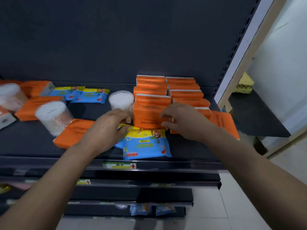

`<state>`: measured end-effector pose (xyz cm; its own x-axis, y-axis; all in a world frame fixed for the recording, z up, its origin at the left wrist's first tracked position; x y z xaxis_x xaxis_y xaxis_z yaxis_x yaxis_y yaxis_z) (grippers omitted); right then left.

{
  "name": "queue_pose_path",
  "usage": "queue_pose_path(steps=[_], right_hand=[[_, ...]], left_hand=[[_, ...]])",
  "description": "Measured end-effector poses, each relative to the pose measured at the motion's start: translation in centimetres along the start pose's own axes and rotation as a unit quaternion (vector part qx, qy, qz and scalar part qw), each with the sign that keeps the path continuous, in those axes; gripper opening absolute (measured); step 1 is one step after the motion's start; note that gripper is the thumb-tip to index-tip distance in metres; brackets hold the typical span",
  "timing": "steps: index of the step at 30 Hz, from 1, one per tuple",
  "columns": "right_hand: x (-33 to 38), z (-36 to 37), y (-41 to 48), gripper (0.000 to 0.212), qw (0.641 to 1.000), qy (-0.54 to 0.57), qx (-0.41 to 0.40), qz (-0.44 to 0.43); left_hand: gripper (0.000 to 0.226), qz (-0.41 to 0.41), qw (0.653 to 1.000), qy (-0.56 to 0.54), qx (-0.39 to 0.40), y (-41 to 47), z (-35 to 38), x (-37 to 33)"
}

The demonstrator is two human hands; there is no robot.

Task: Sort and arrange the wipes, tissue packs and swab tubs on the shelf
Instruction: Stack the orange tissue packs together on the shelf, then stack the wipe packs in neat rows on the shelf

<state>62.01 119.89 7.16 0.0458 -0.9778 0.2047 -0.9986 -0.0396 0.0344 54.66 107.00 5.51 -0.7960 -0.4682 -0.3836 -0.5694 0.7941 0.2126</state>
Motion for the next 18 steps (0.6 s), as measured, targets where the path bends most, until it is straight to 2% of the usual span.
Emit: queue_pose_path(steps=[3, 8, 14, 18], right_hand=[[1.4, 0.7, 0.0, 0.030, 0.999, 0.001, 0.012, -0.033], [3.1, 3.8, 0.5, 0.044, 0.994, -0.002, 0.099, -0.043], [2.6, 6.9, 0.2, 0.052, 0.983, 0.007, 0.182, 0.020], [2.0, 7.3, 0.0, 0.057, 0.974, 0.024, 0.208, 0.082]], left_hand=[[0.019, -0.033, 0.999, 0.003, 0.026, -1.2, 0.8, 0.8], [0.042, -0.083, 0.990, 0.021, 0.113, -1.8, 2.5, 2.4], [0.048, -0.100, 0.962, -0.001, 0.254, -1.3, 5.7, 3.8], [0.042, -0.102, 0.949, -0.026, 0.296, -0.7, 6.2, 4.5]])
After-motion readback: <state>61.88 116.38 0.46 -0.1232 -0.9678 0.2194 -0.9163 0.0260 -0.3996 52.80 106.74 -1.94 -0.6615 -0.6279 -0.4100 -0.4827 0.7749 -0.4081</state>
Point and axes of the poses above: each hand's wrist, its own y-axis towards the middle knuckle, its own z-axis out of the palm, x = y × z, the point moved 10 cm from there along y, towards the middle knuckle, and after that the axes turned 5 degrees about x, right-handed, at the moved point
